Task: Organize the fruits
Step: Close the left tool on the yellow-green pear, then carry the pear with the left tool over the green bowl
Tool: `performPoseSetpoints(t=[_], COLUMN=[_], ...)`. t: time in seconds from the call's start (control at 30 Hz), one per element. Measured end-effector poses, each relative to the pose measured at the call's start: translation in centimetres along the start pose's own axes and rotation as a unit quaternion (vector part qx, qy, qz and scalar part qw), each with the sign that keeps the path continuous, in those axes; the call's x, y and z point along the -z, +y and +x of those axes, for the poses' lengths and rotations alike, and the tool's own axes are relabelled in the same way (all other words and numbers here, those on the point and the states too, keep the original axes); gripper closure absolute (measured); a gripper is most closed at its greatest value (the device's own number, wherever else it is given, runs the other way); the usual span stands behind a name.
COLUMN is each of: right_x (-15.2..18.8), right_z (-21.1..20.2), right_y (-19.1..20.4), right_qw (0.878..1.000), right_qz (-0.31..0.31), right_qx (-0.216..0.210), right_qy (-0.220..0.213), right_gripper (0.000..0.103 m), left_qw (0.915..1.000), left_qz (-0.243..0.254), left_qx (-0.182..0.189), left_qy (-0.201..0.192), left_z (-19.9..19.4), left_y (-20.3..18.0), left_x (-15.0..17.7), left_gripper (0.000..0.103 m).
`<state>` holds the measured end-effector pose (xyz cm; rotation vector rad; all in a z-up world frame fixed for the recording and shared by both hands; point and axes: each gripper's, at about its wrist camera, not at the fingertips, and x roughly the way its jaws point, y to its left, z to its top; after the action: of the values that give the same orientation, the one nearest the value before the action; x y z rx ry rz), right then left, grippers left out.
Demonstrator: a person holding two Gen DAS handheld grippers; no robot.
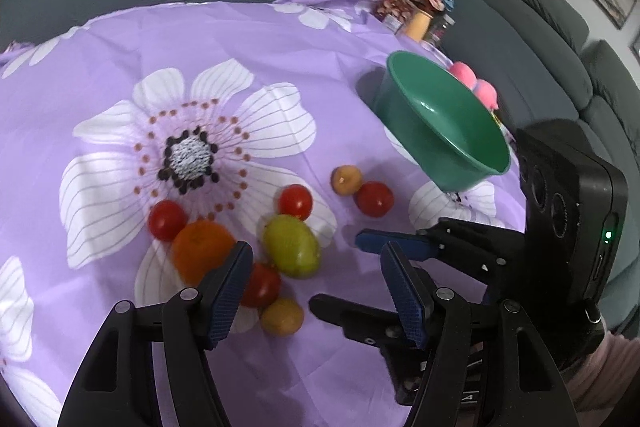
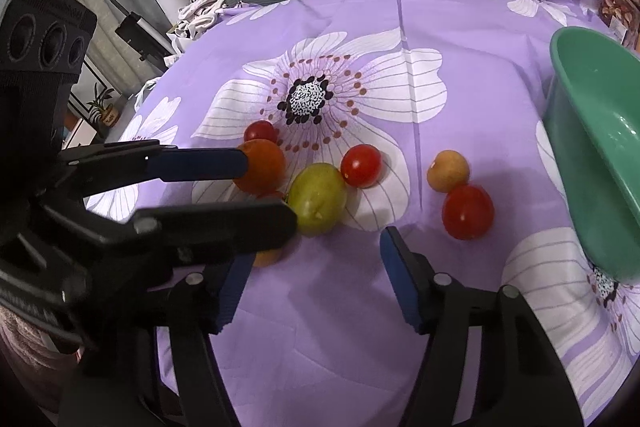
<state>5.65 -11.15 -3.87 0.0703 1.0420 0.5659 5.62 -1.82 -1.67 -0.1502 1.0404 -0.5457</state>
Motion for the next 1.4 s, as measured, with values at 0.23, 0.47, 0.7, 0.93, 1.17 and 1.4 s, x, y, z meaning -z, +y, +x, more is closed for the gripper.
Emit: performPoseSetpoints(t=[0.23, 0.47, 0.7, 0.93, 1.17, 1.4], right_x=[-0.2, -0.6, -1.1, -1.5, -1.2, -1.3], right_z=[0.6, 1.3, 2.4, 2.7, 1.6, -1.4], right_y=[-0.5, -0.8, -0.9, -0.5, -0.2, 0.0], right_qw=[1.0, 1.0, 0.999, 1.0, 1.0, 0.999], right_qz=[0.008, 0.012, 0.014, 0.0, -0.006, -0.017], right_qx=[-0.011, -0.018, -0.022, -0.014, -0.011, 0.002], right_qy=[0.004, 0.009, 0.023, 0.027, 0.011, -0.029], right_gripper=[0.044, 0.049, 0.059, 0.064, 0.064, 0.064], left_qw=[0.9998, 0.9993, 0.9983, 0.998, 0.9984, 0.9992], left_qz=[0.008, 0.006, -0.001, -0.013, -0.009, 0.016], left_qx=[0.002, -0.005, -0.01, -0.006, -0.008, -0.013], left_qy=[0.02, 0.038, 0.057, 0.062, 0.055, 0.033], left_z=[1.4, 2.7, 3.6, 3.8, 3.0, 1.3], left_y=[0.0, 0.3, 0.9, 1.5, 0.9, -1.3], left_x=[-0.6, -1.3, -1.3, -1.4, -1.4, -2.3], left_gripper=[0.046, 0.05, 0.056, 0.068, 0.068, 0.068])
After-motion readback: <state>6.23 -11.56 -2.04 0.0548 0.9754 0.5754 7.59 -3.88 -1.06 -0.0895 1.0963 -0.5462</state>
